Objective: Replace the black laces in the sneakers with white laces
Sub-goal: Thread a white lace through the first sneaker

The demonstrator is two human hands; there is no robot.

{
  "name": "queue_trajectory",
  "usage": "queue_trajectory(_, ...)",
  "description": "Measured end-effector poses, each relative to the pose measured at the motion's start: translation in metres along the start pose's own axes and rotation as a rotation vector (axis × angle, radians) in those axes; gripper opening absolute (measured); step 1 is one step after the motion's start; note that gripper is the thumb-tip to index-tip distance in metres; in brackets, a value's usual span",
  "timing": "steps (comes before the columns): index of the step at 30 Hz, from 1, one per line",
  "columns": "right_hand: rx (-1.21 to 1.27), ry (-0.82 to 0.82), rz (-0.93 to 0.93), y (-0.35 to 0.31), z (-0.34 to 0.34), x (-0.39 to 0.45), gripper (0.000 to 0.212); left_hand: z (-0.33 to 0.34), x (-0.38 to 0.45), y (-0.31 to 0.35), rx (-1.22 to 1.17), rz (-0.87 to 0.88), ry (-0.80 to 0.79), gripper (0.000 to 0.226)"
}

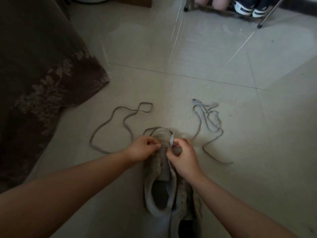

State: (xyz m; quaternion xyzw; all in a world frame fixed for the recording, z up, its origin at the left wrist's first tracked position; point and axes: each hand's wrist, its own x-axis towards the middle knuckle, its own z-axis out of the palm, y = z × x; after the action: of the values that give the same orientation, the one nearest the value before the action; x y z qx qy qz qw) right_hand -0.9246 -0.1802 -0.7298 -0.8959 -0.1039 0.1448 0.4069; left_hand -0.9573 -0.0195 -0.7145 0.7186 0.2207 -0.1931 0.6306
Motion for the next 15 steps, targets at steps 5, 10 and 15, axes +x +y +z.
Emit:
queue_trajectory(5,0.050,0.047,0.104,0.008,-0.007,0.005,0.024,-0.054,-0.024,-0.017,-0.153,-0.073,-0.241,0.010)
queue_trajectory(10,0.062,0.038,0.156,0.013,-0.008,0.008,0.022,-0.092,-0.046,-0.063,-0.005,-0.278,-0.641,0.028)
queue_trajectory(15,0.107,0.006,0.202,0.012,-0.007,0.014,0.024,-0.074,-0.043,-0.053,0.232,-0.217,-0.840,0.005)
